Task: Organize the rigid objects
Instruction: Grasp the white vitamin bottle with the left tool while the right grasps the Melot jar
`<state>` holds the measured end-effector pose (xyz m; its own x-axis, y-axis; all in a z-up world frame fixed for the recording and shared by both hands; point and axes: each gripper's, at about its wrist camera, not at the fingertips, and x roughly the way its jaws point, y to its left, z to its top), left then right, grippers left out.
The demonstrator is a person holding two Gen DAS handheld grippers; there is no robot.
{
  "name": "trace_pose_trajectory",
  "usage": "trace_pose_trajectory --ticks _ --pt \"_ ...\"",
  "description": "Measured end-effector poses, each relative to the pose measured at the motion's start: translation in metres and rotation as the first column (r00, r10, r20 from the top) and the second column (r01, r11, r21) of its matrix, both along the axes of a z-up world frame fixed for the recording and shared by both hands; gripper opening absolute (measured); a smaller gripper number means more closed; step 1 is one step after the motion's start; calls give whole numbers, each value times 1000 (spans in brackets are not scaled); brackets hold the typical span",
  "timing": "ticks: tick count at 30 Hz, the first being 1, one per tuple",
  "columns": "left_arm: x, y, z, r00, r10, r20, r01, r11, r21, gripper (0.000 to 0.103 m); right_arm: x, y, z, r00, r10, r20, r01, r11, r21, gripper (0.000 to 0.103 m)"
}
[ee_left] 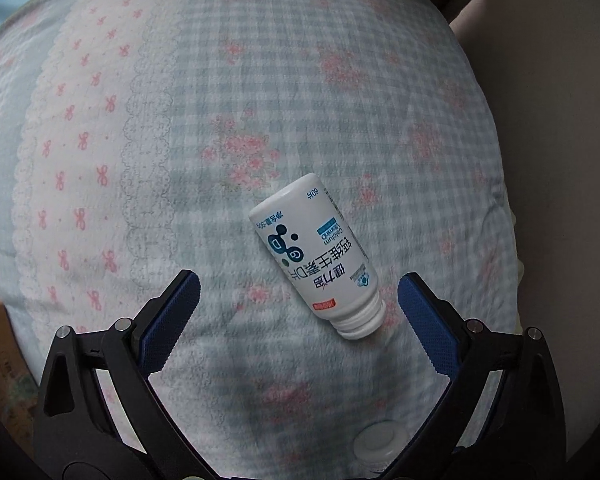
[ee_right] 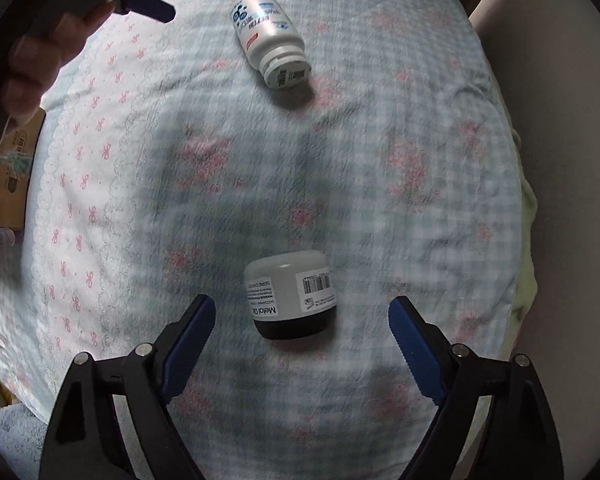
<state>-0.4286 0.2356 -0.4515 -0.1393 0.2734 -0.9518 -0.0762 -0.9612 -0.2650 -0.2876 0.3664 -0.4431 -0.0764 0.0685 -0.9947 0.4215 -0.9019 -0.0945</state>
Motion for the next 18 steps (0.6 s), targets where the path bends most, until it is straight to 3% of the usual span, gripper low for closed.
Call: trace_pose_trajectory --ticks 7,9,11,14,18 --pt "-15 8 -31 995 81 52 -82 996 19 93 -2 -5 -27 998 39 51 -40 999 11 76" --pt "-15 14 -37 994 83 67 -84 996 18 78 -2 -6 -30 997 50 53 -51 999 18 76" --pt "-15 20 -40 995 76 63 -77 997 9 75 -3 -6 -31 997 60 55 -61 998 23 73" --pt "-16 27 -42 997 67 45 -68 998 18 62 -6 -5 -34 996 66 61 -67 998 21 69" --pt "-17 33 -43 998 48 42 -48 999 20 61 -7 -4 -39 995 72 72 -74 997 25 60"
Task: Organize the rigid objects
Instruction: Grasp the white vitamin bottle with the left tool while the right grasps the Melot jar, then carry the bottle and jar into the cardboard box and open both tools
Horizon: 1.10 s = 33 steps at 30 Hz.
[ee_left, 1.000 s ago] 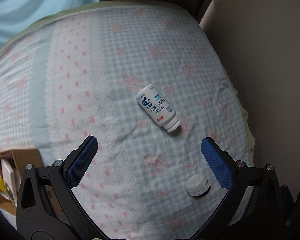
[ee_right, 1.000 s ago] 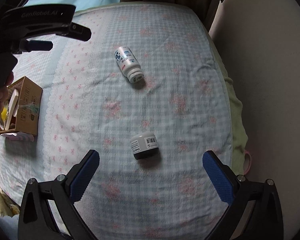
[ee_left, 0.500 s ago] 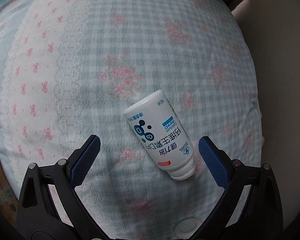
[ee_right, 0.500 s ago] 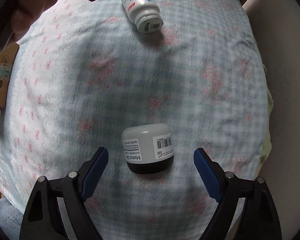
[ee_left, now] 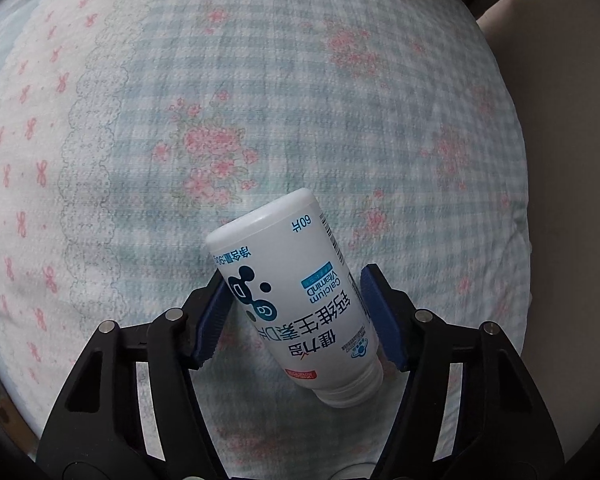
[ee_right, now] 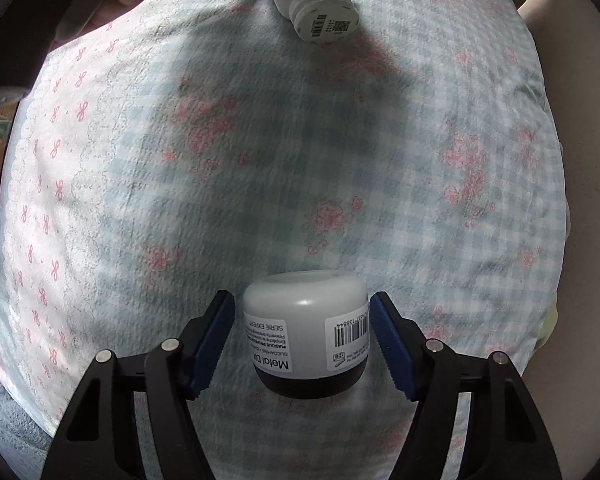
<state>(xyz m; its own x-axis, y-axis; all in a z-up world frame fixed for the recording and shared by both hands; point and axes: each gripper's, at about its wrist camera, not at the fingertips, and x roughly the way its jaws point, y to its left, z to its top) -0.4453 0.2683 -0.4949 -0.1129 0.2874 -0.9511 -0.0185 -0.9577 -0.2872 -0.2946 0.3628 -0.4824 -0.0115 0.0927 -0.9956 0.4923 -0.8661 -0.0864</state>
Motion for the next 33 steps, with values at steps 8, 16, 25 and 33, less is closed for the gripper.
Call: trace_pose_trajectory --ticks 8,16,25,33 --pt "3 11 9 988 -155 -21 154 987 -46 56 1 9 -1 1000 -30 -6 30 1000 3 53" --pt "6 24 17 961 -277 -22 273 956 -109 54 2 20 2 998 -67 -11 66 998 -12 53" --pt "24 -4 47 961 -271 -51 267 961 -78 50 -1 37 18 989 -144 -27 143 989 -38 53" --pt "42 -49 103 961 -251 -117 248 968 -38 48 0 35 56 983 -165 -83 160 985 -58 53"
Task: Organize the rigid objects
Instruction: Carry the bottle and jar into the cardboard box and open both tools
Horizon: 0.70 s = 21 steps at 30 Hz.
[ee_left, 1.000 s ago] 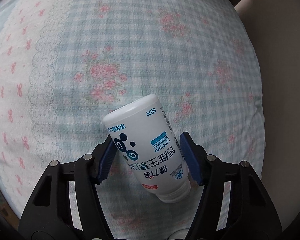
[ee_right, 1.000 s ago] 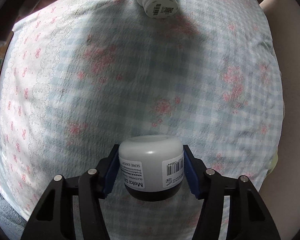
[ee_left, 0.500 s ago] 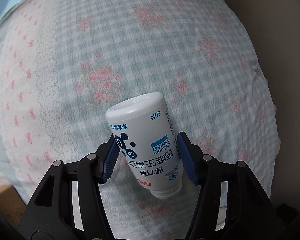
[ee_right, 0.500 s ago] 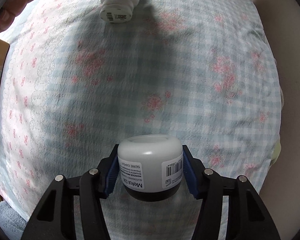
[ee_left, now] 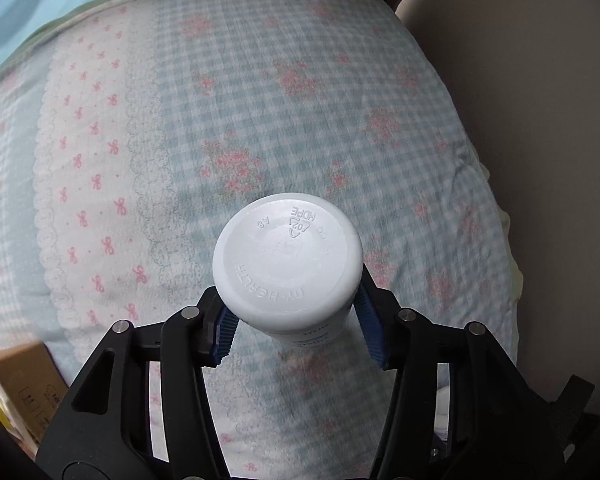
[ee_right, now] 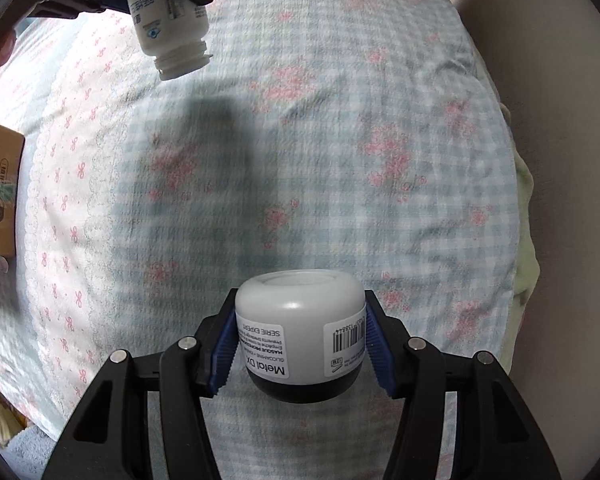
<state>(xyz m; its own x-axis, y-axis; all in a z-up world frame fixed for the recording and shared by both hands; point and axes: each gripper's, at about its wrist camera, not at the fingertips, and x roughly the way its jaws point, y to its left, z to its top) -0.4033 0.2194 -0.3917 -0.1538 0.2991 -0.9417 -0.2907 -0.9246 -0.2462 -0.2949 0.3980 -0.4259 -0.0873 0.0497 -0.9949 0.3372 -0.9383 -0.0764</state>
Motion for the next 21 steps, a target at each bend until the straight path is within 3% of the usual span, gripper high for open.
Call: trace_pose_trajectory --ticks 4,7,9,21 --pt "14 -8 32 999 7 -41 -6 1000 19 48 6 0 28 999 -15 -31 14 999 -38 53" --pt "31 -32 60 997 20 -69 -18 999 31 48 4 -52 53 998 -10 -68 7 999 -38 53" --pt "42 -50 78 996 38 -80 -34 998 46 48 5 -61 70 996 -8 -86 4 999 -48 53" --pt "124 -227 165 973 178 -148 -168 983 78 48 42 -147 167 973 81 -218 -107 989 -107 53"
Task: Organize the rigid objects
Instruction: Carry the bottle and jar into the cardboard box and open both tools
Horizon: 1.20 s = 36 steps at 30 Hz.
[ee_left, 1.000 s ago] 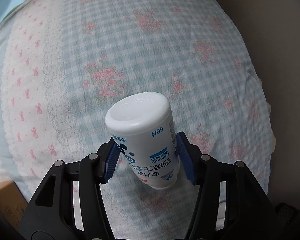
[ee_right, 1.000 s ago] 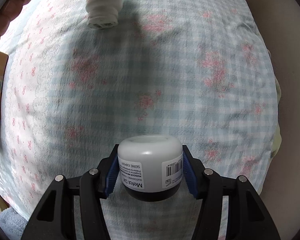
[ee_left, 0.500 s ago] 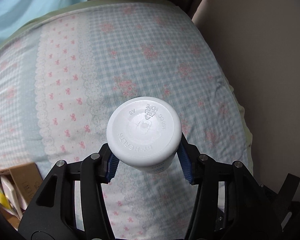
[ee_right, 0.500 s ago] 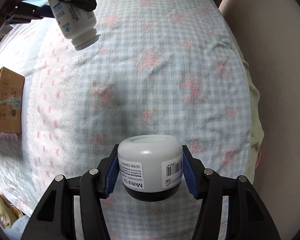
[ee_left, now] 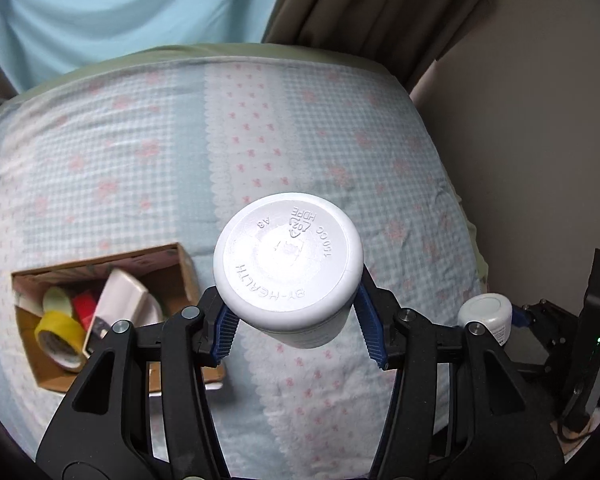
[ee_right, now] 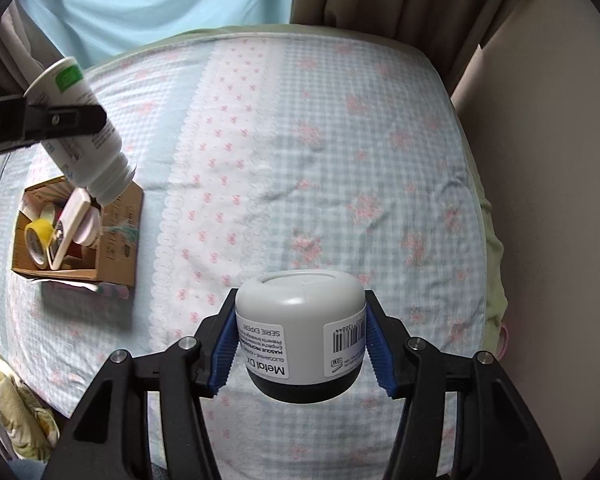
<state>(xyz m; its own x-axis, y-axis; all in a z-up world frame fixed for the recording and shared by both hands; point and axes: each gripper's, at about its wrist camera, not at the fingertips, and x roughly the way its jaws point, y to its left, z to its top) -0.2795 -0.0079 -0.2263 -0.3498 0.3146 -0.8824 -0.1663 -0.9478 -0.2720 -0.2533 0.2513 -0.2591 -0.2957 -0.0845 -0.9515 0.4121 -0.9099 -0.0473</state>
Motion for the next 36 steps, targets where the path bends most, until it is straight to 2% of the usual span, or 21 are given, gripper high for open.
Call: trace_pose_trajectory --ticks 3,8,13,17,25,28,33,36 --pt "13 -48 15 998 57 -15 -57 998 -6 48 9 -39 21 998 49 -42 -49 999 -4 53" --pt "35 -125 28 991 131 -25 -132 991 -29 48 20 -100 47 996 73 -47 -77 993 -88 53" --pt "54 -193 26 984 178 -23 -179 983 -45 48 36 -160 59 995 88 -38 -93 985 -144 53" --pt "63 -237 13 983 181 -3 -181 982 -49 48 46 -200 55 996 87 -16 -88 982 -166 53" --pt "63 -288 -40 989 144 43 -142 988 -56 48 47 -260 19 998 50 49 -41 984 -173 53" --pt "59 -294 -66 992 116 54 -112 990 -81 48 44 -281 -5 996 53 69 -41 987 -155 53" --pt "51 -301 -109 989 124 80 -118 990 -71 48 40 -308 -49 990 50 130 -29 987 -161 53" --pt "44 -297 -137 990 91 106 -82 993 -85 48 36 -315 -77 987 26 156 -2 989 -148 53"
